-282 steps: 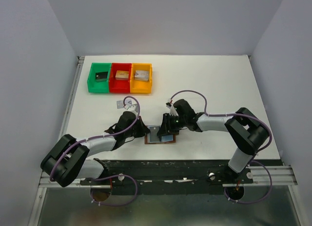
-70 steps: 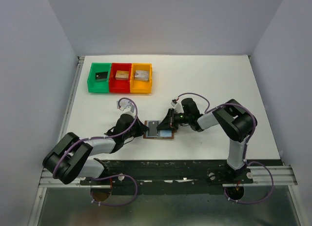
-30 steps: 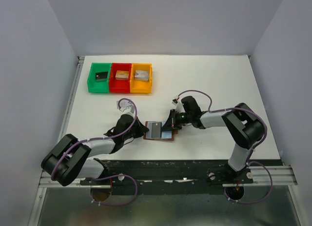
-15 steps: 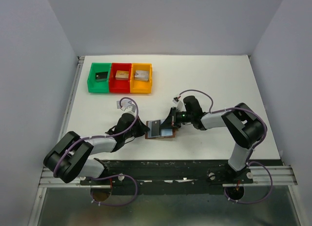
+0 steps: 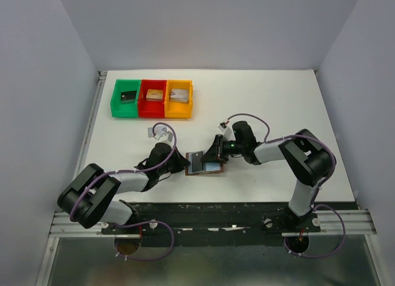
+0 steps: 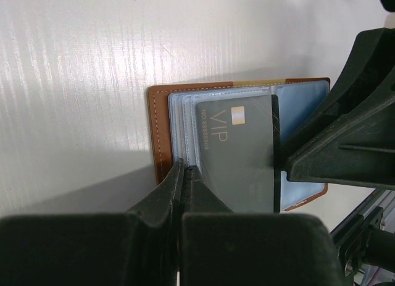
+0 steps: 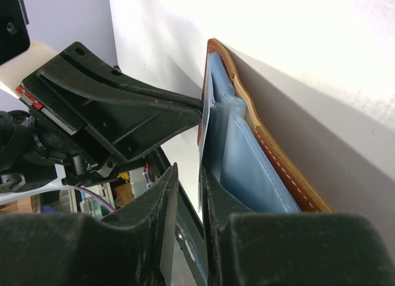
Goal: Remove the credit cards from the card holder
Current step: Remove the credit card from the card holder.
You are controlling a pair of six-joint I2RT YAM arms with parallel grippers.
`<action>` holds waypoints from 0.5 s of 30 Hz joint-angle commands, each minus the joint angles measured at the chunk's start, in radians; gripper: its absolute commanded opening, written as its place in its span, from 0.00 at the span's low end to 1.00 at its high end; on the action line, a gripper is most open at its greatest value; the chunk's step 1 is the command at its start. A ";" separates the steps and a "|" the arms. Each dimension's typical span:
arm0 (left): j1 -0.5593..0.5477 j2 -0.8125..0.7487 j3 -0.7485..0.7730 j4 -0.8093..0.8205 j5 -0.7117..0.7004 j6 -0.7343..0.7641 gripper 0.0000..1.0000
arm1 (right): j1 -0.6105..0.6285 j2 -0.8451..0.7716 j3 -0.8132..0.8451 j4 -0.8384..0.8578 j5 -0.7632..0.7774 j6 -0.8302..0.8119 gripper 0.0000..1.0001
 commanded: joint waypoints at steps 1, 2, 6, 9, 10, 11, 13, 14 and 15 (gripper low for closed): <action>-0.011 0.044 -0.026 -0.134 0.019 0.032 0.00 | -0.002 0.028 0.013 0.015 -0.028 -0.005 0.29; -0.011 0.042 -0.027 -0.131 0.020 0.032 0.00 | -0.004 0.030 0.014 0.010 -0.026 -0.007 0.30; -0.011 0.050 -0.027 -0.116 0.029 0.033 0.00 | -0.001 0.037 0.023 -0.002 -0.026 -0.012 0.31; -0.015 0.055 -0.024 -0.105 0.037 0.039 0.00 | -0.001 0.045 0.033 -0.008 -0.028 -0.010 0.32; -0.015 0.055 -0.023 -0.103 0.040 0.041 0.00 | 0.001 0.050 0.036 -0.010 -0.028 -0.012 0.32; -0.017 0.059 -0.023 -0.100 0.043 0.042 0.00 | 0.002 0.051 0.042 -0.013 -0.028 -0.010 0.32; -0.020 0.064 -0.018 -0.093 0.049 0.042 0.00 | 0.007 0.057 0.047 -0.017 -0.028 -0.013 0.33; -0.020 0.065 -0.017 -0.088 0.052 0.045 0.00 | 0.008 0.060 0.050 -0.019 -0.028 -0.013 0.33; -0.020 0.065 -0.015 -0.084 0.055 0.045 0.00 | 0.010 0.065 0.051 -0.020 -0.026 -0.012 0.33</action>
